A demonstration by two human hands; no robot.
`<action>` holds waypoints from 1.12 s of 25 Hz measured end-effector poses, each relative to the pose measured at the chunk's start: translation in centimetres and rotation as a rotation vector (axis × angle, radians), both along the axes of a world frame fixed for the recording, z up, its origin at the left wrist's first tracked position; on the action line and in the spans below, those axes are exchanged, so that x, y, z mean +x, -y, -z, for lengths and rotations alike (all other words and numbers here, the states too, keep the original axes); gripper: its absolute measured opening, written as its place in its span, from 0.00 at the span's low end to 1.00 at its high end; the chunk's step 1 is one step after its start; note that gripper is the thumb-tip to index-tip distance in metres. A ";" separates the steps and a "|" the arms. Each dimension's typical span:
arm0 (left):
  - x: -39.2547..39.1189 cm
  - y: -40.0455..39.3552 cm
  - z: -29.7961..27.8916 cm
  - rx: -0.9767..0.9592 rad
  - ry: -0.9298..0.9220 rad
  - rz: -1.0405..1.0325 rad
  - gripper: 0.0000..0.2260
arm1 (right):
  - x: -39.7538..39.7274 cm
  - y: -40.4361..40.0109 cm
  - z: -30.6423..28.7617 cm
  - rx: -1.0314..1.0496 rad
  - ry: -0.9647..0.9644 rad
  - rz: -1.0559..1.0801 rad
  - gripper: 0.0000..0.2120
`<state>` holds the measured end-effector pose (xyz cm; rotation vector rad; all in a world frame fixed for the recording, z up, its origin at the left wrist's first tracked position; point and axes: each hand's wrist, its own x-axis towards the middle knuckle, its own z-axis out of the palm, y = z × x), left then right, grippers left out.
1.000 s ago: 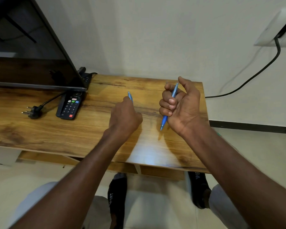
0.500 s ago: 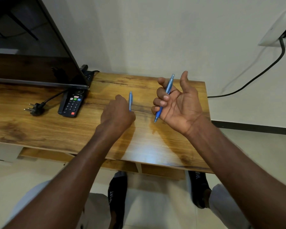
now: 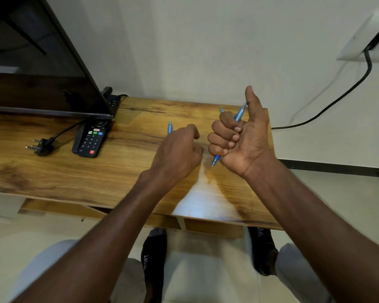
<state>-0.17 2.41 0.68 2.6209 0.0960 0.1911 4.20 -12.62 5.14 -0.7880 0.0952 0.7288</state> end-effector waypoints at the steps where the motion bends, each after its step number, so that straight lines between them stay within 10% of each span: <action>1: 0.0 0.2 0.3 0.002 -0.006 0.018 0.12 | 0.0 0.0 0.0 0.002 -0.009 0.019 0.35; 28: -0.1 -0.5 0.3 0.080 -0.190 0.078 0.14 | 1.0 1.0 0.0 0.165 0.010 0.154 0.28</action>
